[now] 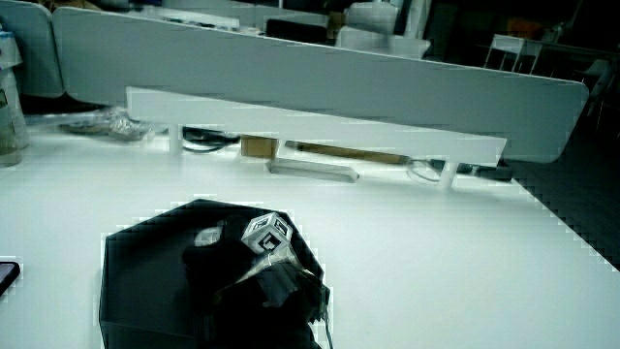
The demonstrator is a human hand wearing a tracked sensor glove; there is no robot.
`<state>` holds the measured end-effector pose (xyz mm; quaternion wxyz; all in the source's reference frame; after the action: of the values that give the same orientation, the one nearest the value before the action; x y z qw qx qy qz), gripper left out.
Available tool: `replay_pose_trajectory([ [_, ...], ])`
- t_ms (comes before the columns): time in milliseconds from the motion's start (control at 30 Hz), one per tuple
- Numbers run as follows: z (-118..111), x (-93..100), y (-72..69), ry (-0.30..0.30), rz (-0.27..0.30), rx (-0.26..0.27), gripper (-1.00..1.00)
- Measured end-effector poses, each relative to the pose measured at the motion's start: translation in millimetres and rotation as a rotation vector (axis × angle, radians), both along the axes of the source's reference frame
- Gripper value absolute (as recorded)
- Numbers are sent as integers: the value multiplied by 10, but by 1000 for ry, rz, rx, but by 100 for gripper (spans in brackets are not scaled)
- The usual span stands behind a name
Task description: Place paper clip into plate
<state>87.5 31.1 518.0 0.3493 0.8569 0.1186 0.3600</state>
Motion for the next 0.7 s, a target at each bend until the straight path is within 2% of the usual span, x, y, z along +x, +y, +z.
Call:
replay_pose_trajectory([
  [300, -11, -110, -22, 38, -92, -21, 0],
  [400, -4, -139, -24, 76, -128, -18, 0],
  [467, 15, -158, -17, 82, -151, -28, 0],
  [500, 37, -166, -15, 110, -164, -35, 0],
  [600, 77, -164, -8, 105, -170, -76, 0],
  [700, 102, -140, -4, 99, -176, -121, -27],
])
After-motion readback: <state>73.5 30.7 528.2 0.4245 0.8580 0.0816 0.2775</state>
